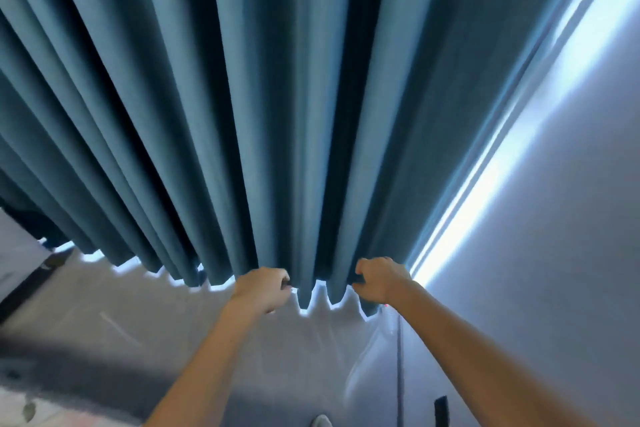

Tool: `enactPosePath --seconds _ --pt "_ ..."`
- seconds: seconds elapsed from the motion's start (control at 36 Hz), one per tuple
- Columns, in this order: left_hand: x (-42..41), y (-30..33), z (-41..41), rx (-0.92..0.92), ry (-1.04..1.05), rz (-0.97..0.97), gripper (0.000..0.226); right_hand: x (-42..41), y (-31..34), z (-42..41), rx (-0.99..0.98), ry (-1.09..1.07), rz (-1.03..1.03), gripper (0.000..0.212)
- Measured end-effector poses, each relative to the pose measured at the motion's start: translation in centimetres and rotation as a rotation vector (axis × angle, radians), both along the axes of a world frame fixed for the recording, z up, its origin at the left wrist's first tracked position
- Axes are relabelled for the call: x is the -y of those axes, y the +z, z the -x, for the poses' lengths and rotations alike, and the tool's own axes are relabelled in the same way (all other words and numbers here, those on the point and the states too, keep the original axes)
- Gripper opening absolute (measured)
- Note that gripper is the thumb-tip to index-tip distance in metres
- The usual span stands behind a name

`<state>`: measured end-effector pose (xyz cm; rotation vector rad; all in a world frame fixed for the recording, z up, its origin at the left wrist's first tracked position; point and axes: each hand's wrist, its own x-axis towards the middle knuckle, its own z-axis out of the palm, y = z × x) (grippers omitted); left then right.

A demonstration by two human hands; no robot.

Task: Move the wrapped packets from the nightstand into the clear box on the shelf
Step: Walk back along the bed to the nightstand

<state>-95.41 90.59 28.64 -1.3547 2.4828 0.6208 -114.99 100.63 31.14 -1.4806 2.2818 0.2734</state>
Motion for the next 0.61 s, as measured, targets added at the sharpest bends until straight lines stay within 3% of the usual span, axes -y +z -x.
enactPosePath --seconds 0.22,0.61 --pt "12.0 0.9 -2.7 -0.005 0.204 0.055 0.030 15.3 0.6 -1.0 0.062 0.189 -0.010 0.039" --pt "25.2 -2.0 -15.3 0.182 0.618 -0.080 0.046 39.7 -1.0 -11.4 0.110 0.670 -0.045 0.040"
